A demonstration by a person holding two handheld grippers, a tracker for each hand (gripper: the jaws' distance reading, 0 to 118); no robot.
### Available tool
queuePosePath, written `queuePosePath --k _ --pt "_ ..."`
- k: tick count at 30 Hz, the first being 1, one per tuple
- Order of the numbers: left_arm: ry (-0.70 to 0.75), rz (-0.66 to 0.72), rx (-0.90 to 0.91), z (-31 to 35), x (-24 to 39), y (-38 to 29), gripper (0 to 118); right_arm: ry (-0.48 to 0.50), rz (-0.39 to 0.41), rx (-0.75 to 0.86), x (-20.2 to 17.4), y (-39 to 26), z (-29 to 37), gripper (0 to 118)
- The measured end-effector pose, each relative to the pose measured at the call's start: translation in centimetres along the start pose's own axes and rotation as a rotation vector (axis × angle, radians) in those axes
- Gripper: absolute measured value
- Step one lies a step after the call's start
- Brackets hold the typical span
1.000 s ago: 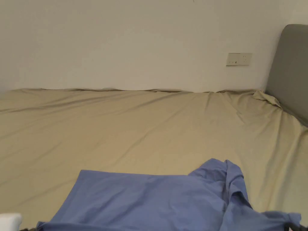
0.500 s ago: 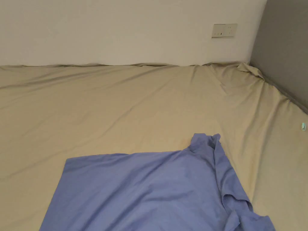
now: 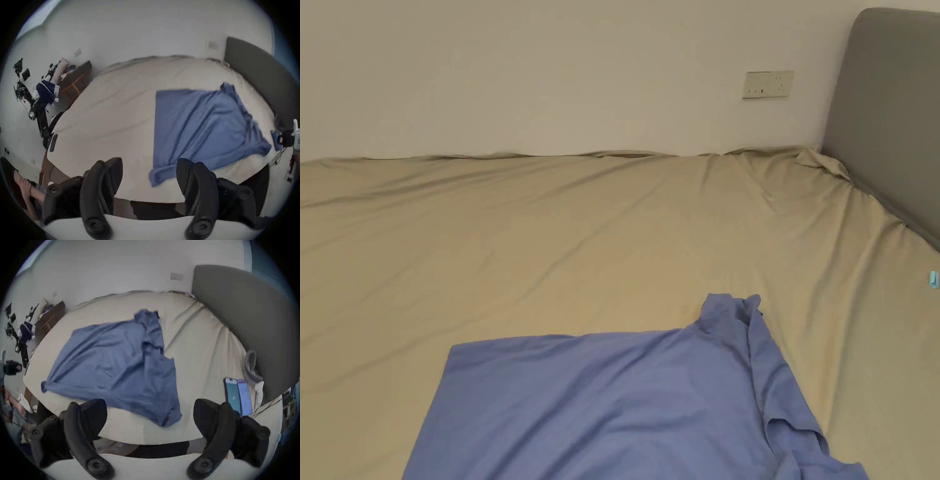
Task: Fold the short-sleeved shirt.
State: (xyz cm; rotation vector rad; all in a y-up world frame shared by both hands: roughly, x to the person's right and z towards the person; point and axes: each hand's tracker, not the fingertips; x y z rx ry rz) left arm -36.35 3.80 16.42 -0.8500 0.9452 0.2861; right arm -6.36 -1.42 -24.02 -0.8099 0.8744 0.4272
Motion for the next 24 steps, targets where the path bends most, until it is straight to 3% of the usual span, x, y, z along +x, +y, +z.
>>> queuePosePath --k 1,2,3,5,6,9,17,18,19,20,24 --pt "-0.027 0.001 0.041 0.9 0.4 0.1 58 0.003 0.033 0.027 -0.9 0.1 0.8 83" --pt "-0.043 -0.014 0.058 1.7 0.8 0.1 14 0.001 0.059 0.052 -1.7 0.2 1.4 37" --pt "-0.05 -0.027 0.057 2.2 1.4 0.2 0 0.007 0.089 0.093 -2.6 0.2 1.9 2" --pt "-0.072 -0.012 0.061 2.7 1.8 0.3 0 -0.004 0.047 0.176 -3.6 -0.6 2.4 2" --pt "-0.114 -0.012 0.017 2.3 2.4 0.1 0 0.051 0.055 0.14 -3.8 -0.4 2.4 2" --pt "-0.098 -0.034 -0.002 1.8 3.5 -1.0 0 0.078 0.025 0.139 -4.2 -1.0 2.6 2" --pt "-0.116 0.06 -0.209 -4.2 2.4 -3.6 0 0.079 0.038 0.104 -4.4 -1.9 2.2 2" --pt "-0.117 0.103 -0.24 -6.1 1.8 -4.0 8 0.083 0.038 0.1 -4.4 -2.0 2.1 2" --pt "-0.117 0.141 -0.288 -7.9 1.1 -4.3 60 0.093 0.033 0.097 -4.4 -2.1 2.0 2" --pt "-0.118 0.155 -0.34 -9.9 0.8 -4.8 97 0.104 0.023 0.093 -4.4 -2.1 1.9 2" --pt "-0.141 0.164 -0.411 -16.2 0.0 -6.1 99 0.117 0.017 0.077 -4.6 -2.4 1.3 2"
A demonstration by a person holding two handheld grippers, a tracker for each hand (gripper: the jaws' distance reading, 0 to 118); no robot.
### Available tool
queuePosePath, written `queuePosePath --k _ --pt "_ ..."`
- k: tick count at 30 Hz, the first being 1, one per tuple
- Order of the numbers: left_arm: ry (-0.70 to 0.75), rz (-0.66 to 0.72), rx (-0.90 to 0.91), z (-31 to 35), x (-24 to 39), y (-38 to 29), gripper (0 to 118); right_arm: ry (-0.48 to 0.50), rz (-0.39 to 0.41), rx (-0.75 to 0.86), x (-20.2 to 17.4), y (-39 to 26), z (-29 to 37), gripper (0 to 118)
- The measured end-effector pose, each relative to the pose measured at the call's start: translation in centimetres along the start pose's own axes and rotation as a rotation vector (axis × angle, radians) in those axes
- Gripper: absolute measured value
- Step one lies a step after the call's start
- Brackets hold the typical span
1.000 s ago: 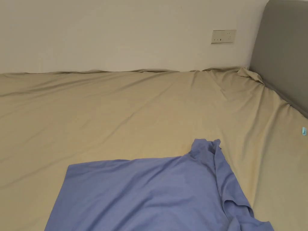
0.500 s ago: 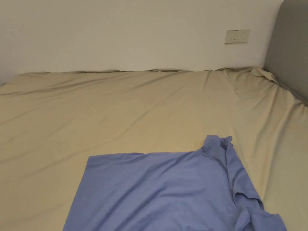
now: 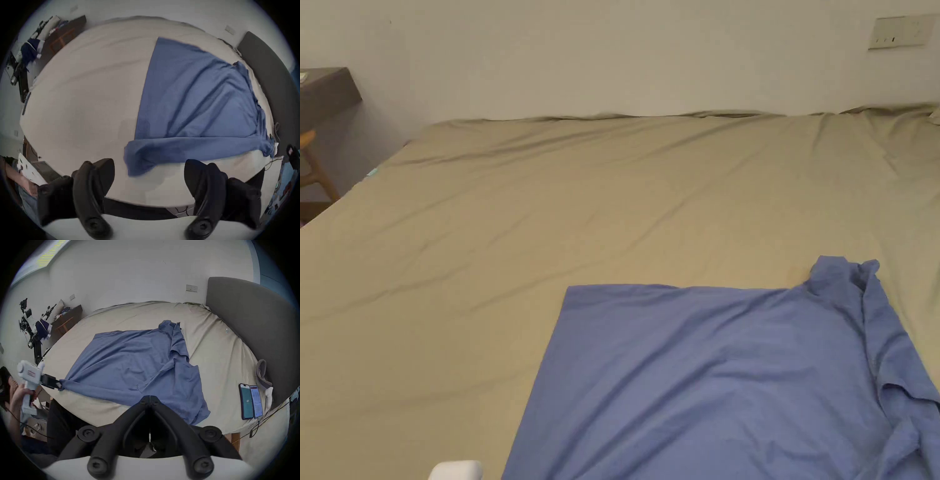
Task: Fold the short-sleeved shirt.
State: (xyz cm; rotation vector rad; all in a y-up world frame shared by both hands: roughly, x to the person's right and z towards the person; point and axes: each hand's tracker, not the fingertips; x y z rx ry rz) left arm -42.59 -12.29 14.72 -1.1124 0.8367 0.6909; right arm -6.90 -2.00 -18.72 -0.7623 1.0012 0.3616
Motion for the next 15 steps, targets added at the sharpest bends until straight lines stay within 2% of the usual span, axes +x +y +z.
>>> queuePosePath --k 3,5,6,7,8,9,12,15 --pt "0.044 -0.066 -0.074 -2.4 0.3 0.3 95 0.008 -0.008 -0.014 -0.1 -0.1 -0.4 2" --pt "0.031 -0.082 -0.071 -2.4 0.7 0.3 82 -0.002 -0.001 -0.027 -0.2 -0.1 -0.5 2" --pt "0.02 -0.097 -0.057 -1.8 0.6 0.4 64 -0.004 0.001 -0.034 -0.2 -0.1 -0.6 2" --pt "0.002 -0.115 -0.045 -1.3 0.6 0.5 17 -0.004 0.0 -0.041 -0.2 -0.2 -0.8 2" --pt "-0.036 -0.099 -0.029 -0.9 0.5 0.7 3 -0.005 -0.001 -0.049 -0.1 -0.3 -1.1 2" --pt "-0.124 -0.048 0.004 -0.5 0.4 0.8 3 -0.002 -0.002 -0.061 0.2 -0.7 -1.6 2" --pt "-0.029 -0.102 0.009 0.3 1.4 1.3 3 -0.003 -0.001 -0.093 0.2 -1.1 -2.5 2" --pt "-0.049 -0.076 0.011 0.3 1.5 1.7 3 0.009 -0.032 -0.104 0.9 -1.6 -2.9 5"
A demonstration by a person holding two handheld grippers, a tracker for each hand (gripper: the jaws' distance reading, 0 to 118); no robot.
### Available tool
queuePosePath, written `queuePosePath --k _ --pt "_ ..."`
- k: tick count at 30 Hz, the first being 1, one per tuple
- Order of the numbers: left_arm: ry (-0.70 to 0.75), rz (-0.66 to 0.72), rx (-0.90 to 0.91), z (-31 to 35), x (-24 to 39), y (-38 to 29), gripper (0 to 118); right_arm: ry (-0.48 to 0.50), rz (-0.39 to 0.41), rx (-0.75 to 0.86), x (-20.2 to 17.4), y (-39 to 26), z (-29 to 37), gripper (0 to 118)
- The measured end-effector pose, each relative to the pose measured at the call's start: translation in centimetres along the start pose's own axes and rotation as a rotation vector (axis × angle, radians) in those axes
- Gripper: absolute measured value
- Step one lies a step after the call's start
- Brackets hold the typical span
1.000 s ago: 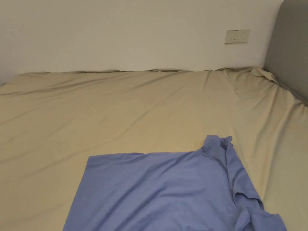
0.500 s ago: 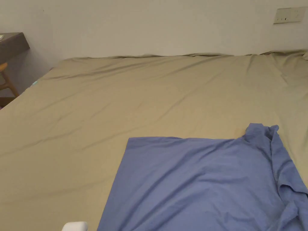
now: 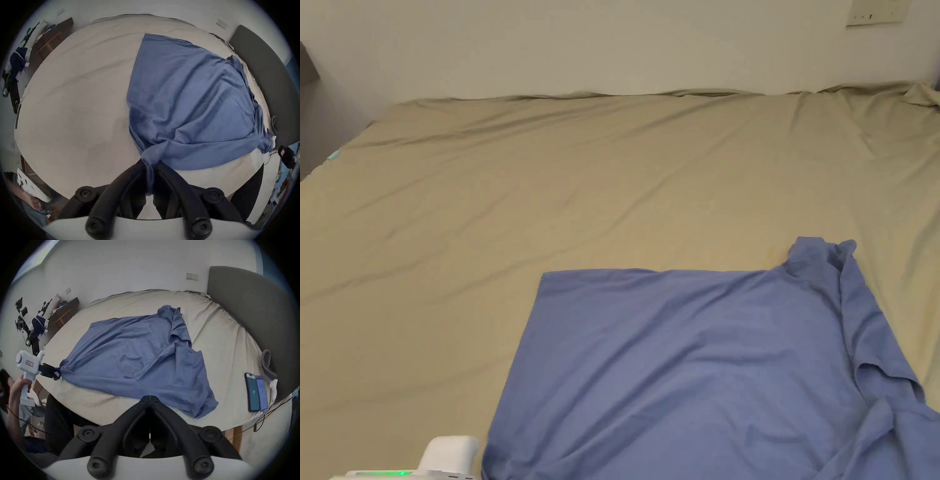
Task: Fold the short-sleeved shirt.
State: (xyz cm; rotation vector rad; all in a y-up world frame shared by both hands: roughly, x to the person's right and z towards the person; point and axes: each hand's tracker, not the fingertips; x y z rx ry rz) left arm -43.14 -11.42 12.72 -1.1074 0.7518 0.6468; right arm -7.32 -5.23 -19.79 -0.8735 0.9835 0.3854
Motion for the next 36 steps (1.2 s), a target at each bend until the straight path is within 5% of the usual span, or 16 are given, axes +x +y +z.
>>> queuePosePath --k 2,3,9,12,13,14,16,18,20,28,36 --pt "0.006 0.003 -0.003 0.2 0.3 -0.1 3 0.046 -0.098 -0.03 1.3 -0.2 -0.4 99" --pt "0.008 0.005 0.001 0.3 0.1 0.0 3 0.029 -0.134 -0.042 2.3 -0.4 -0.8 118" --pt "-0.012 0.013 0.015 1.3 0.1 -0.3 3 -0.126 -0.189 -0.15 7.2 -1.3 -4.4 118" --pt "-0.015 0.018 0.02 1.7 0.6 -0.3 3 -0.109 -0.192 -0.197 8.9 -1.5 -7.0 117" --pt "-0.016 0.021 0.016 1.7 0.6 -0.4 3 -0.115 -0.185 -0.196 9.0 -1.5 -7.8 102" --pt "-0.012 0.023 0.014 1.5 0.7 -0.4 3 -0.129 -0.162 -0.221 9.0 -1.4 -8.4 76" --pt "-0.009 0.028 0.005 1.5 0.9 -0.4 3 -0.135 -0.119 -0.238 8.9 -1.4 -9.9 10" --pt "-0.009 0.039 -0.001 1.4 1.0 -0.5 3 -0.123 -0.136 -0.221 8.5 -1.2 -9.6 9" --pt "-0.006 0.039 -0.002 1.7 1.2 -0.6 3 -0.14 -0.048 -0.211 7.7 -0.7 -8.9 9" --pt "-0.017 -0.01 0.081 5.0 2.2 2.9 3 -0.04 -0.132 0.0 7.9 5.5 -4.3 9" --pt "-0.043 0.022 0.139 1.1 0.8 15.5 3 -0.042 -0.135 0.005 10.0 15.5 -12.6 9"
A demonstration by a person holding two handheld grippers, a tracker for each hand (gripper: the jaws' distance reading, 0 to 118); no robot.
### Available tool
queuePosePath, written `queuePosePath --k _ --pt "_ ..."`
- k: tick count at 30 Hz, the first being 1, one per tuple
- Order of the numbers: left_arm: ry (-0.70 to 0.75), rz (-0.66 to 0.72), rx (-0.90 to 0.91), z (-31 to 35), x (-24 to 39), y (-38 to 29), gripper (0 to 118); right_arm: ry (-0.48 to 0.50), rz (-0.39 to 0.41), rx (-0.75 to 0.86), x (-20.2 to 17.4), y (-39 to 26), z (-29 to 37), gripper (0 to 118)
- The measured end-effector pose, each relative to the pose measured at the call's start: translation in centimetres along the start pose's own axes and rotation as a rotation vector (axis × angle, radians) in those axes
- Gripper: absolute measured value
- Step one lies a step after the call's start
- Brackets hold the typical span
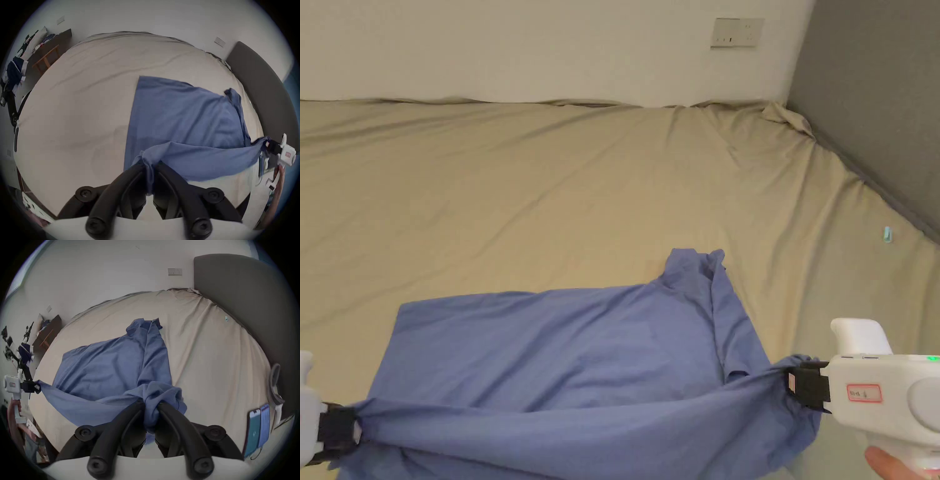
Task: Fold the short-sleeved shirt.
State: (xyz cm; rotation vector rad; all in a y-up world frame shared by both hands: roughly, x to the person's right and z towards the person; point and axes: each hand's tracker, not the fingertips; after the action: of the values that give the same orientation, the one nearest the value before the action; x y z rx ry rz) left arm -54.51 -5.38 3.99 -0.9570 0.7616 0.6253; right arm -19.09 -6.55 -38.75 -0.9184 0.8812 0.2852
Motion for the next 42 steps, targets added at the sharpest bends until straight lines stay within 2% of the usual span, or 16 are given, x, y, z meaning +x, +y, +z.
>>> queuePosePath --k 6,12,13,14,15,16,22,23,24,25,26,27,29,31,33,42 --pt "0.02 0.038 -0.079 -6.6 -0.5 5.0 3 -0.04 -0.004 -0.106 -0.2 3.9 -8.3 9" --pt "0.063 0.004 -0.158 -9.9 -0.5 4.8 3 -0.045 0.028 -0.168 -0.2 4.4 -11.6 9" --pt "0.059 0.007 -0.163 -9.9 -0.6 4.6 11 -0.032 0.029 -0.172 -0.2 4.4 -11.7 15" --pt "0.059 0.012 -0.165 -9.7 -0.7 4.5 31 -0.033 0.023 -0.172 -0.3 4.3 -11.4 36" --pt "0.063 0.024 -0.155 -9.3 -0.7 4.2 63 -0.032 0.016 -0.169 -0.2 4.1 -11.0 77" --pt "0.077 0.02 -0.148 -8.6 -0.7 3.8 88 -0.029 0.006 -0.158 -0.1 3.8 -10.3 106" --pt "0.102 -0.037 0.07 0.3 -0.2 0.3 88 0.002 -0.007 0.048 -0.8 1.5 -1.0 107" --pt "0.094 -0.048 0.117 2.2 -0.2 -0.5 81 0.021 0.021 0.144 -1.3 0.6 1.4 106" --pt "0.063 -0.063 0.16 4.1 -0.4 -1.6 64 0.039 0.065 0.222 -2.0 -0.4 3.9 101" --pt "0.005 -0.067 0.184 5.7 -0.5 -2.7 14 0.042 0.102 0.27 -2.7 -1.5 6.1 76" --pt "-0.013 -0.065 0.189 7.1 -0.5 -3.6 0 0.035 0.129 0.304 -3.7 -2.6 8.2 39" --pt "-0.007 -0.053 0.202 8.2 -0.4 -4.8 0 0.024 0.162 0.337 -4.4 -3.9 9.9 3" --pt "0.04 -0.025 0.221 10.1 0.4 -7.4 0 -0.036 0.141 0.367 -5.3 -6.3 12.0 3" --pt "0.065 -0.067 0.225 11.8 1.7 -10.3 0 0.051 0.107 0.391 -5.5 -8.7 14.1 3" --pt "0.066 -0.055 0.235 13.2 2.8 -12.7 0 0.039 0.083 0.396 -5.9 -10.6 15.7 3" --pt "0.034 -0.097 0.187 11.5 3.3 -13.4 0 0.028 0.132 0.384 -7.5 -12.6 17.5 3"
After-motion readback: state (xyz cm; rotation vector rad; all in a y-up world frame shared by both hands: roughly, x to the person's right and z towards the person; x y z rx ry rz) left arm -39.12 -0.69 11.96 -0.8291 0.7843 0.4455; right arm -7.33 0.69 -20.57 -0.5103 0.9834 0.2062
